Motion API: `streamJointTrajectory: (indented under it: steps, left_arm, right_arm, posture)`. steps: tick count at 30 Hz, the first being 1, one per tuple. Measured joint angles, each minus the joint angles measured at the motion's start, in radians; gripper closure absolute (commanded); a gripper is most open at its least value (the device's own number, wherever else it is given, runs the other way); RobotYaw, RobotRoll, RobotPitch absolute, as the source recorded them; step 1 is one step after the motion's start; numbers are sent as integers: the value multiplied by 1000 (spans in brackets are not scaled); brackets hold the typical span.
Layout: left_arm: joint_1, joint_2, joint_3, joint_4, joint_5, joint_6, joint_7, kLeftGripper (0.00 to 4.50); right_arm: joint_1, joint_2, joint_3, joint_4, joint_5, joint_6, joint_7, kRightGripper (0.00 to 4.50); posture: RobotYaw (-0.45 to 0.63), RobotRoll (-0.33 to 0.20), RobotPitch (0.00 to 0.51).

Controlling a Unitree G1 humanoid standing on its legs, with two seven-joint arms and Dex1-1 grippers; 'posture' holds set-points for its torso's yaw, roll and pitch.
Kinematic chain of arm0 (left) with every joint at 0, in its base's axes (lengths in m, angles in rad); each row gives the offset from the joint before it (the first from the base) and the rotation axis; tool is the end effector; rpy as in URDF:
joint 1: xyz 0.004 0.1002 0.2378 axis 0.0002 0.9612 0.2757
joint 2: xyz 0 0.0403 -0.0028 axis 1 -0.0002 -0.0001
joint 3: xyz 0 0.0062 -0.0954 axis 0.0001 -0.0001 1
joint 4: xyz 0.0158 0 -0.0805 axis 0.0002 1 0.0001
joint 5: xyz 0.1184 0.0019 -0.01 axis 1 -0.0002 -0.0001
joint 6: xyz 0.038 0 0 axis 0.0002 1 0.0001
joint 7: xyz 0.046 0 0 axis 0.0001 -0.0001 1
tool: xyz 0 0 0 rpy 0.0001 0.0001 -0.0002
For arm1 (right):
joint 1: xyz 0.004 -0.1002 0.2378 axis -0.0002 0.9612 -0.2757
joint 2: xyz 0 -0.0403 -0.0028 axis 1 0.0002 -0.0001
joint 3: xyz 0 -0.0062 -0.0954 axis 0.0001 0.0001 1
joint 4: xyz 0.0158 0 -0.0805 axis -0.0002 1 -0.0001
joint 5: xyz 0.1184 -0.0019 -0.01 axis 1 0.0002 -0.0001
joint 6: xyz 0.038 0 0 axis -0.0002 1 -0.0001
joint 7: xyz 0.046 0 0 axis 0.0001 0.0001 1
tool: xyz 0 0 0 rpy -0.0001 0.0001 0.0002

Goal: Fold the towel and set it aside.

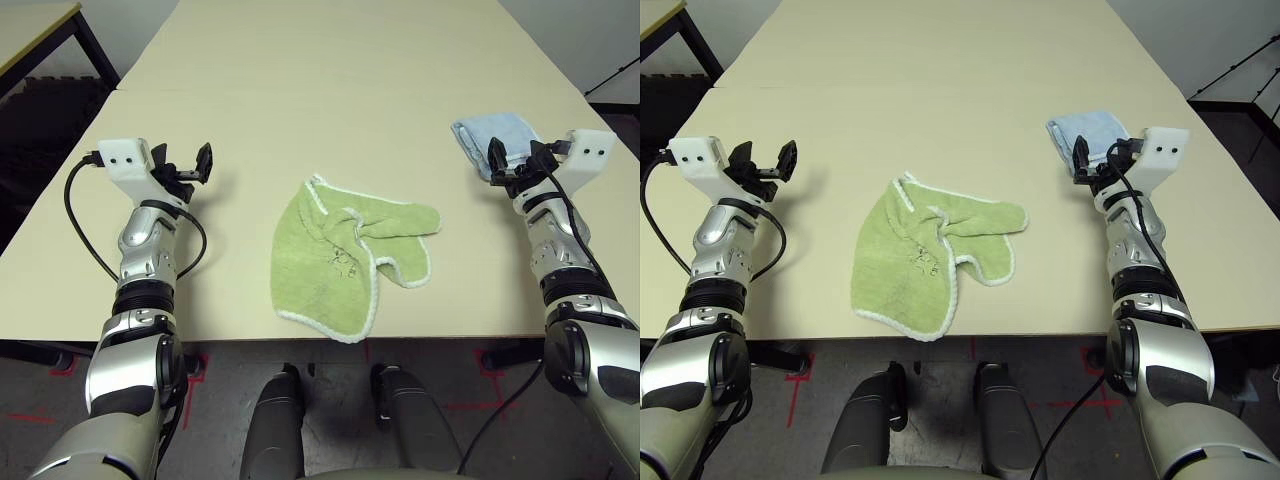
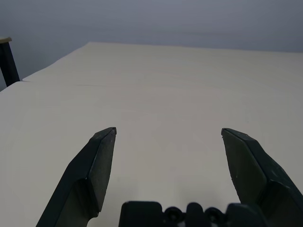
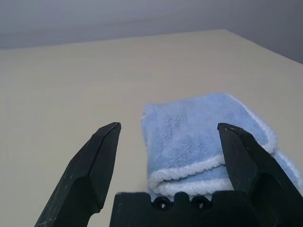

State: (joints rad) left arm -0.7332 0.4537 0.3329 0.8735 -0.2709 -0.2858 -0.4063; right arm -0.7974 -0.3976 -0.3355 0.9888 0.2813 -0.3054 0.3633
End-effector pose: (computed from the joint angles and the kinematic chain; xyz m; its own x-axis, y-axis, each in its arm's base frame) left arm 0.3241 0.2891 0.1347 0.9616 -0.0189 0.2737 0.0190 0.9998 0.0021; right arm 0.3354 -0.2701 0.1238 0.9709 -0.0123 0.2390 -0.0102 0.9956 0.0927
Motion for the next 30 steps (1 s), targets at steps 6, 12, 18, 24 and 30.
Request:
streamJointTrajectory:
  steps: [6,12,18,24,30]
  left_arm:
    - [1,0,0,0,1,-10,-2,0]
    - [1,1,0,0,1,-10,-7,0]
    - [-2,37,-1,0,-3,19,-79,0]
    - [-22,79,-15,-10,-30,117,-272,0]
    - [-23,115,-62,-78,-62,239,-511,0]
  right_arm:
    - [0,0,3,8,-8,-2,9,33]
    - [0,2,3,14,-8,-3,11,33]
    - [0,2,3,15,-8,-3,13,33]
    - [0,3,6,15,-9,-3,19,33]
    - [-1,14,9,18,-10,-3,24,33]
  posture:
    - [-39,0,130]
    - [-40,0,129]
    - [-32,0,131]
    - [-20,0,135]
    - [-10,0,137]
